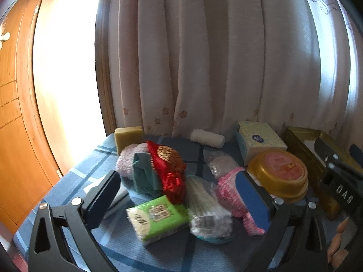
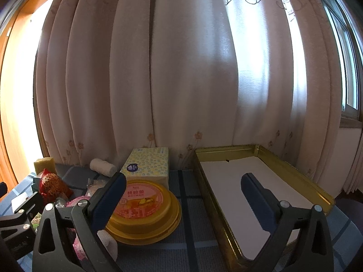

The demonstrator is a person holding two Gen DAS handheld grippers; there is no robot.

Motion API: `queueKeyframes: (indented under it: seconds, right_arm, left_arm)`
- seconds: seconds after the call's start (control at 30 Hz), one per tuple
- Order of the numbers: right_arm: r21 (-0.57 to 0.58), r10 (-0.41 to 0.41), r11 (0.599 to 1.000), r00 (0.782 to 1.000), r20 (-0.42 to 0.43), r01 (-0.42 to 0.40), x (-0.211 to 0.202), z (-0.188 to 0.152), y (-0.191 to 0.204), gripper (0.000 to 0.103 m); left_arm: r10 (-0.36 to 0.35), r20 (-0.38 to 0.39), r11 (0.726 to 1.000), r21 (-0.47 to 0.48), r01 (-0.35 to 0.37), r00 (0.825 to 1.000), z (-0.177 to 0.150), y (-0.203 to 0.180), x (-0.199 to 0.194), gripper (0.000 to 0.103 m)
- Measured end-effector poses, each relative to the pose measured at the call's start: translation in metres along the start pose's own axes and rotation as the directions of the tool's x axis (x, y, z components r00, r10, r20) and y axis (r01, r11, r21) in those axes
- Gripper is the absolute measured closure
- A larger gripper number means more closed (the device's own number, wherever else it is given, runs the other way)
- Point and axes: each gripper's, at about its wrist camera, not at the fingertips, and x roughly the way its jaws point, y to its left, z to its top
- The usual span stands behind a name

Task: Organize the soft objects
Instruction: 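Grasp the white sponge with the left tool while the right tool grasps the clear cotton bag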

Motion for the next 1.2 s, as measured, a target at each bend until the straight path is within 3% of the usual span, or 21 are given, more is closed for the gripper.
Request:
queueKeyframes:
  seconds: [0.13, 0.4, 0.53, 0.73, 0.87, 0.97, 1.1, 1.2]
  right_arm:
    - [0.014, 0.053, 0.999, 0.999, -0.007, -0.053, -0.003, -0.002, 0.002, 0.001]
    - [-0.061, 0.246, 0.967, 0.969, -0.035, -0.247, -0.021, -0.009, 0.038, 0.006]
    - [-0.091, 0.361, 0.923, 0.924, -0.122, -0.373, -0.023, -0.015, 0.064, 0.016]
    - [-0.101, 0.438, 0.878, 0.870, -0.227, -0.468, -0.019, -0.022, 0.088, 0.036]
    - [-0.076, 0.514, 0.829, 0.807, -0.291, -0.555, -0.022, -0.027, 0.101, 0.036]
    - [-0.091, 0.529, 0.804, 0.777, -0.343, -0.588, -0.023, -0.032, 0.116, 0.036]
    - [-0.102, 0.486, 0.804, 0.747, -0.454, -0.585, -0.007, -0.038, 0.133, 0.036]
    - [-0.072, 0.455, 0.820, 0.724, -0.518, -0.567, 0.011, -0.043, 0.137, 0.048]
  left_arm:
    - [0.046, -0.012, 0.998, 0.046, -0.046, 0.999, 0.000, 0.022, 0.002, 0.000]
    - [0.104, -0.109, 0.993, -0.041, -0.109, 0.989, -0.006, 0.100, 0.015, 0.001]
    - [0.147, -0.148, 0.987, -0.048, -0.155, 0.978, -0.013, 0.122, 0.019, 0.001]
    - [0.150, -0.207, 0.984, -0.064, -0.167, 0.967, -0.019, 0.139, 0.030, 0.005]
    - [0.124, -0.222, 0.986, -0.086, -0.146, 0.967, -0.018, 0.140, 0.033, 0.005]
    - [0.131, -0.227, 0.987, -0.057, -0.148, 0.965, -0.016, 0.134, 0.038, 0.005]
    - [0.091, -0.268, 0.994, -0.039, -0.105, 0.959, -0.015, 0.129, 0.045, 0.004]
    - [0.075, -0.284, 0.996, -0.030, -0.087, 0.956, -0.012, 0.127, 0.050, 0.004]
